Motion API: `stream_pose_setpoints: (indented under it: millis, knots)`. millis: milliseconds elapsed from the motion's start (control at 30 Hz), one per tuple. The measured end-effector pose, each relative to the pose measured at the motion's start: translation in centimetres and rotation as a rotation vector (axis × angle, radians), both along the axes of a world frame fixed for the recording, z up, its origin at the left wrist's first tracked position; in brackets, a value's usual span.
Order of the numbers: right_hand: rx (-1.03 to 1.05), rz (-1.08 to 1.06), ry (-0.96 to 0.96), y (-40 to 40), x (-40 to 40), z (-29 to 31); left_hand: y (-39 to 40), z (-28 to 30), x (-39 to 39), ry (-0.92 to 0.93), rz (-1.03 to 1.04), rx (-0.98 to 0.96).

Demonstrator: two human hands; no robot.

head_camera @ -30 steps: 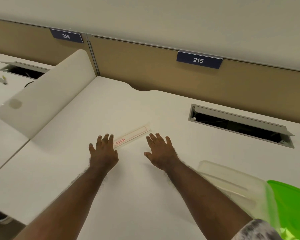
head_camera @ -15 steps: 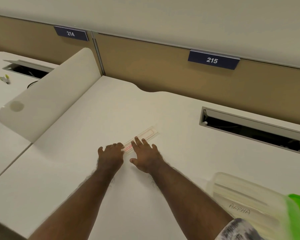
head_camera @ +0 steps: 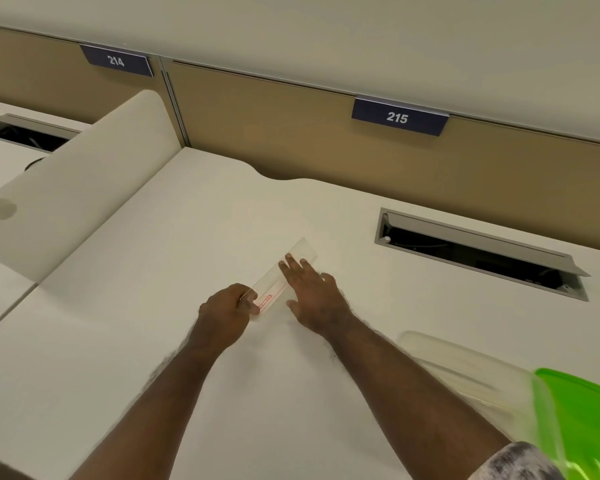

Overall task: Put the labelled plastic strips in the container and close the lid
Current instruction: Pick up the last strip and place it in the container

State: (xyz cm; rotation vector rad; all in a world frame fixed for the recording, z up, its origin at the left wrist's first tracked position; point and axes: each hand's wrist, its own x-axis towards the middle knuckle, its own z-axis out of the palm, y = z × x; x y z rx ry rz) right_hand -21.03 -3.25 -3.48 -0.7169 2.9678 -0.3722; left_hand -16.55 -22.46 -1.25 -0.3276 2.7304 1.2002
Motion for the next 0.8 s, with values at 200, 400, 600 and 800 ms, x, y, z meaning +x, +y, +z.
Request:
stream_pose_setpoints:
  millis: [200, 400, 600, 800]
  knots:
    - [-0.007, -0.069, 0.053, 7.9, 0.7, 2.5, 3.7, 5.1, 2.3, -0.107, -0.068, 0.315]
    - [-0.075, -0.111, 0.025, 16.6, 4.5, 6.4, 6.9, 10.1, 3.4, -0.323, -0.235, 0.395]
    - [-0.352, -0.222, -0.149, 23.7, 10.7, 8.7, 10.6, 11.6, 3.5, -0.472, -0.393, 0.444]
    - [-0.571, -0.338, -0.257, 28.5, 15.9, 10.5, 14.3, 11.2, 3.9, -0.521, -0.456, 0.445]
